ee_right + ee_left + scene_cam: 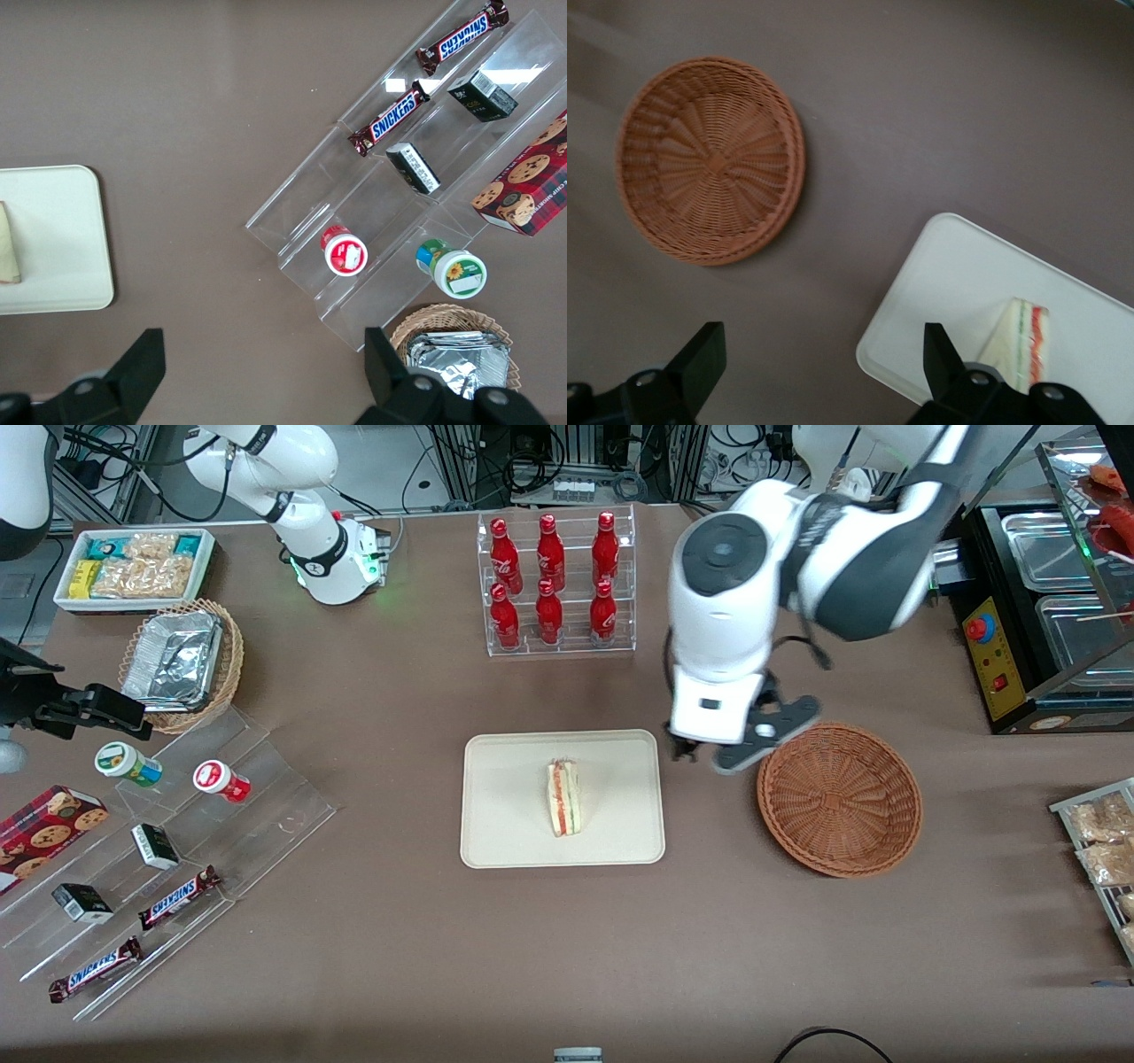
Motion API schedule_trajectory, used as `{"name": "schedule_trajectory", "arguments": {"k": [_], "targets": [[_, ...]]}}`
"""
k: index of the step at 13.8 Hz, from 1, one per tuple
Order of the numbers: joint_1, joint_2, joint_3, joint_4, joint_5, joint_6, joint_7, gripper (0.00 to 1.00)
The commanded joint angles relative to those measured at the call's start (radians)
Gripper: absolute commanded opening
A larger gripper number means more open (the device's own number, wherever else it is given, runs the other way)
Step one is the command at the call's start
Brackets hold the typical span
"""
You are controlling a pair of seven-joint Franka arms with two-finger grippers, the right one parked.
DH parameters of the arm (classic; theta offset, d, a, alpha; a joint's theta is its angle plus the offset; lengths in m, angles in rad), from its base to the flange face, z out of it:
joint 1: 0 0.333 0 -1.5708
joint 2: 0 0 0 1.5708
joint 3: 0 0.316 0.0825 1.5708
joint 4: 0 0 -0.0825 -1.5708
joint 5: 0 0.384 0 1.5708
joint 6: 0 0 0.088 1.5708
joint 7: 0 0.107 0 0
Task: Place sandwich from basket to tray
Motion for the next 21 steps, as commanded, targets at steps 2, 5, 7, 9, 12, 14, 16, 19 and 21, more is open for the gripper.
{"name": "schedule_trajectory", "arguments": {"k": [2, 5, 7, 9, 12, 14, 16, 19, 21], "targets": [[0.091, -0.073, 0.000, -0.028, -0.037, -0.075, 0.159, 0.99], [0.101, -0.125, 0.121, -0.019, -0.097, -0.134, 0.375, 0.99], [0.102, -0.161, 0.201, -0.019, -0.140, -0.158, 0.527, 0.99], [0.104, -0.194, 0.288, -0.019, -0.197, -0.183, 0.688, 0.99], [0.125, -0.234, 0.382, -0.024, -0.272, -0.246, 0.945, 0.99], [0.170, -0.258, 0.402, -0.030, -0.316, -0.287, 1.113, 0.99], [0.182, -0.293, 0.439, -0.051, -0.346, -0.306, 1.216, 0.99], [0.179, -0.324, 0.457, -0.083, -0.332, -0.303, 1.229, 0.99], [0.179, -0.315, 0.457, -0.065, -0.346, -0.306, 1.230, 0.99]]}}
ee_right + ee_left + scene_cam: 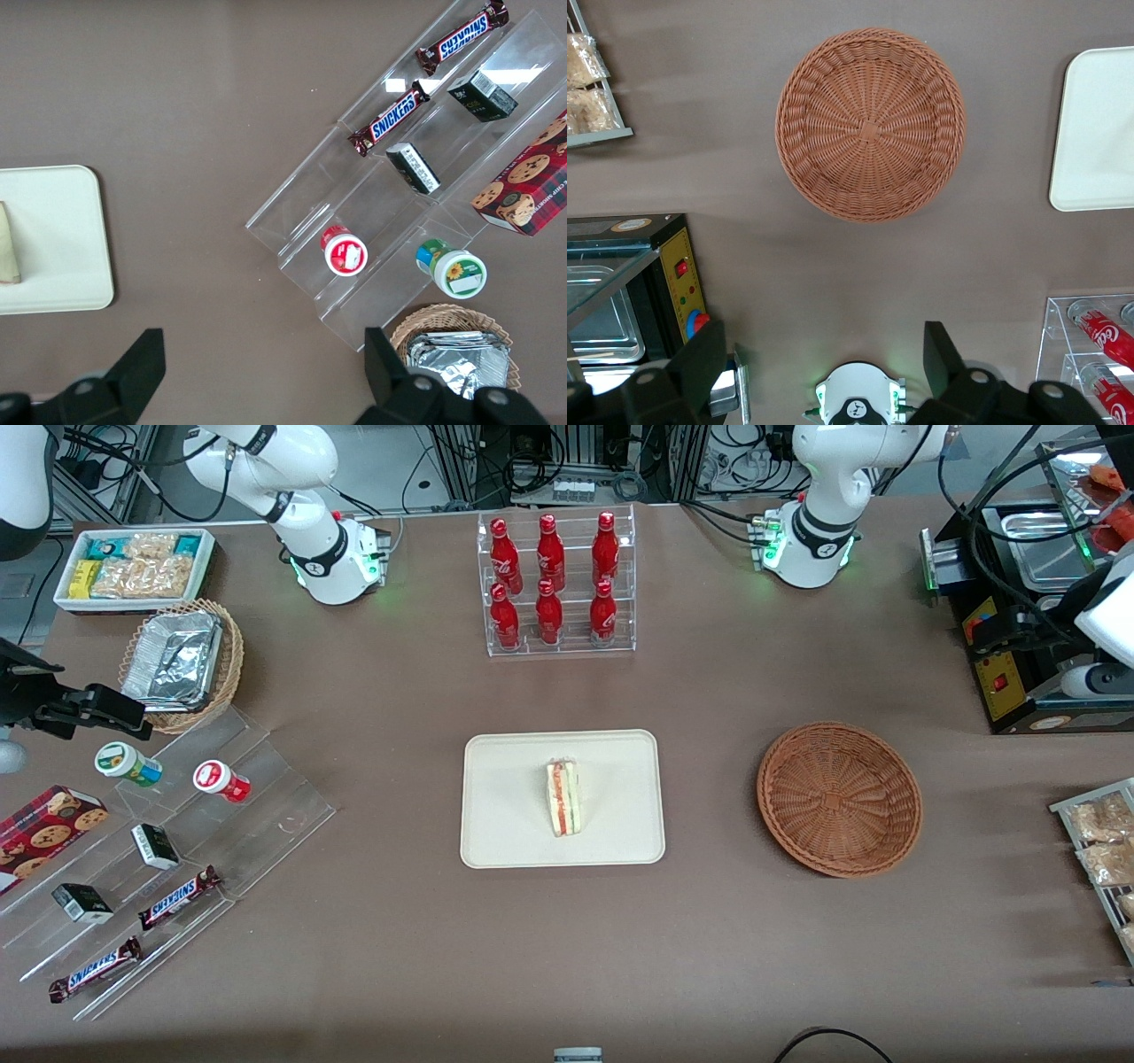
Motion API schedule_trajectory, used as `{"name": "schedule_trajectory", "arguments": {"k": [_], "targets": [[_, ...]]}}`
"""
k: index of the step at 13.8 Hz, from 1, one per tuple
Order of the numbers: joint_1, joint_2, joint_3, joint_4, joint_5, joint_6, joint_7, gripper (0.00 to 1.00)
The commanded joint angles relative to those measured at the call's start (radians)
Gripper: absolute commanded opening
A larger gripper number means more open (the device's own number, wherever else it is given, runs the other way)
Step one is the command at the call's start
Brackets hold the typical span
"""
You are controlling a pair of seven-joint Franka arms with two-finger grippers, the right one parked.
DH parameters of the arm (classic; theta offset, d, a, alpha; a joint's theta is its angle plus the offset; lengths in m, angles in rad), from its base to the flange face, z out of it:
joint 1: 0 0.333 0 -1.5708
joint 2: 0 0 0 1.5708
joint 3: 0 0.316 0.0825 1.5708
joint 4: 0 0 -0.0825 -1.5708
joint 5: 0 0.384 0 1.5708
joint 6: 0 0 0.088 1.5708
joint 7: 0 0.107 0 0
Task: Place sandwich from basket to tray
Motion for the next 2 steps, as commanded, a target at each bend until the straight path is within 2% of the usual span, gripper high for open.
{"name": "schedule_trajectory", "arguments": {"k": [1, 2], "targets": [[-0.005, -0.014, -0.001, -0.012, -0.017, -0.006, 0.005, 0.99], [-0.011, -0.014, -0.001, -0.019, -0.006, -0.008, -0.002, 0.99]]}}
